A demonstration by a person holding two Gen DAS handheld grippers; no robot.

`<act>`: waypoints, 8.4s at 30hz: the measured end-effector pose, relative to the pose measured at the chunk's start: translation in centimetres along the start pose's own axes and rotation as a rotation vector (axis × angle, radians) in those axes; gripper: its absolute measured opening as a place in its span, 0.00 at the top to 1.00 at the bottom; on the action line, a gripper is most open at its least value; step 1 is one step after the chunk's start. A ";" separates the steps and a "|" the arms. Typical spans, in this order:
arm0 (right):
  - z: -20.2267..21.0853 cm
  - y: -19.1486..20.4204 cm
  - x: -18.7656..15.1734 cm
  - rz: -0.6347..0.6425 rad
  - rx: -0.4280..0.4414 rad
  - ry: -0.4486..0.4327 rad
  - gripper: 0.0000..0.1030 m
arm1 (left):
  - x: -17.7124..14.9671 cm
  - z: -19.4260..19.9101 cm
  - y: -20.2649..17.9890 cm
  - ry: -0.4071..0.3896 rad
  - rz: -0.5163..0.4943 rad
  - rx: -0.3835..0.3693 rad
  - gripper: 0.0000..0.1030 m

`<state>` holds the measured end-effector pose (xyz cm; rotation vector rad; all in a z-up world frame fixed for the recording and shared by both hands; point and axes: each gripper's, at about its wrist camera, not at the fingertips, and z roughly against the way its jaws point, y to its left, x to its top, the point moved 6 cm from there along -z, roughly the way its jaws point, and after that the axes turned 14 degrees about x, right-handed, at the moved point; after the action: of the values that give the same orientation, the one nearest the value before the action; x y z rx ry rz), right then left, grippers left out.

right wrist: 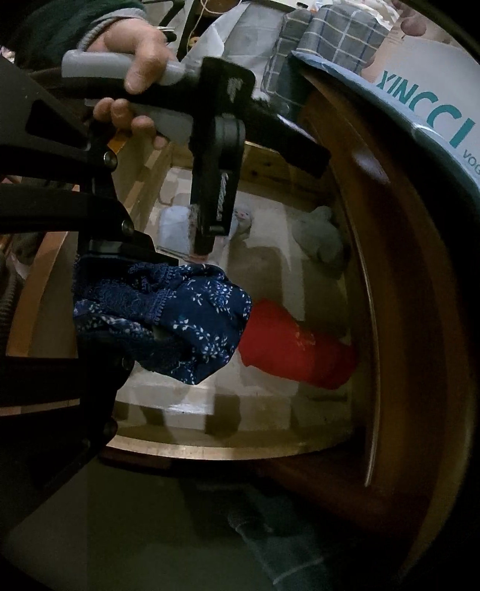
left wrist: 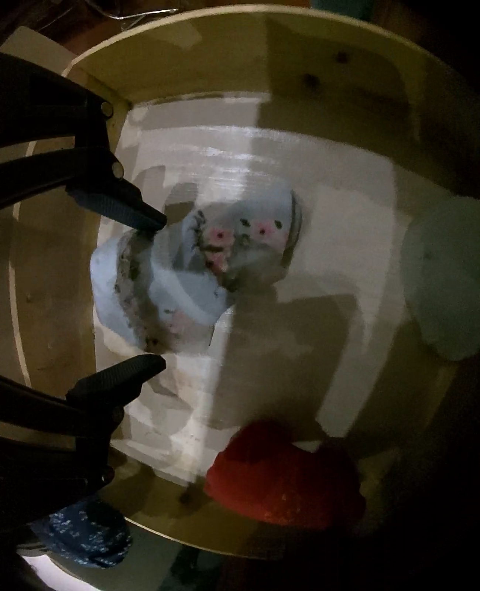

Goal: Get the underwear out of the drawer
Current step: 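Grasp the light blue floral sock with the left tool while the right tool holds the navy cloth, then carry the light blue floral sock up to the white box with the left tool, then lower the sock into the white box and open the left tool, then carry the navy cloth to the box with the right tool while the left tool returns over the drawer, then lower the navy floral cloth into the box and open the right tool, then move the right tool back down into the drawer toward the red knit cloth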

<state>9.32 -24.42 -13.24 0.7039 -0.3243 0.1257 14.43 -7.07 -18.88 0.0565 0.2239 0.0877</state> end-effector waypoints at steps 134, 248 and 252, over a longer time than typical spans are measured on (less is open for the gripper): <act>-1.3 1.1 0.3 0.061 -0.186 0.027 0.77 | -8.1 33.6 8.9 -1.257 -0.014 0.218 0.31; -6.0 12.5 -0.8 0.932 -0.530 0.125 0.55 | -8.6 14.6 19.6 -0.824 0.459 0.000 0.31; -4.5 6.5 -0.8 0.699 -0.481 0.184 0.56 | -8.8 14.5 19.9 -0.836 0.487 0.012 0.31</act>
<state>8.24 -16.58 -12.73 0.0760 -0.3945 0.7461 7.51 11.21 -1.48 0.1529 -0.6312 0.5341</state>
